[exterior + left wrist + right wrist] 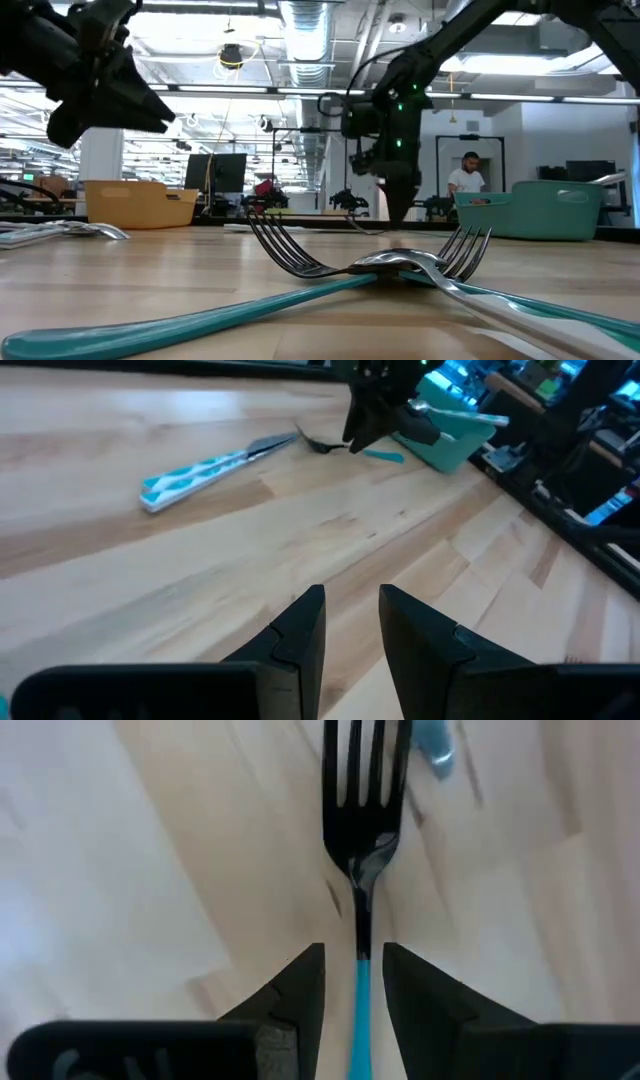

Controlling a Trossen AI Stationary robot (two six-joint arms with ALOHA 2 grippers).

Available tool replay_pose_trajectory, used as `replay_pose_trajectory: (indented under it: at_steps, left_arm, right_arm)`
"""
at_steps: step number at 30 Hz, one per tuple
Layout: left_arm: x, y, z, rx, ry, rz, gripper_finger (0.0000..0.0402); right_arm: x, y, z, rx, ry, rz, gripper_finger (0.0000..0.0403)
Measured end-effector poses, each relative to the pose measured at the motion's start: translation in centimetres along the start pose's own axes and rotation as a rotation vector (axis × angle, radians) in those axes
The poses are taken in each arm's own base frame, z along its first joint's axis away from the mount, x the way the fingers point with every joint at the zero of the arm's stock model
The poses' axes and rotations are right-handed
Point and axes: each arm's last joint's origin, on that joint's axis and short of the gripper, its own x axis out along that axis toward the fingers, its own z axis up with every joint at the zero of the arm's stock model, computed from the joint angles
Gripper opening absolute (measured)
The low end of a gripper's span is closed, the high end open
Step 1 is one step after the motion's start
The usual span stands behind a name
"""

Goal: Sort silverware by color (type)
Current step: Put the blue fork into the yellow bin

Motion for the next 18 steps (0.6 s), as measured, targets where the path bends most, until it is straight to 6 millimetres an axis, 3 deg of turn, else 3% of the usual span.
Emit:
replay_pose_trajectory:
  at_steps: [8,15,18]
  left_arm:
    - [0.6,-0.1,-1.2,-0.038,0.041,0.025,0.0084]
    - [0.8,-0.1,-1.1,-0.050,0.009,0.030,0.0084]
    - [0.9,-0.2,-1.0,-0.061,0.004,0.032,0.0084]
  right_arm:
    - [1.4,0.3,0.0,-0.014,-0.058,-0.055,0.0119]
    - [1.4,1.2,-0.1,-0.042,-0.050,-0.054,0.0027]
    - [1.2,2.1,0.0,-0.065,-0.072,-0.047,0.0016]
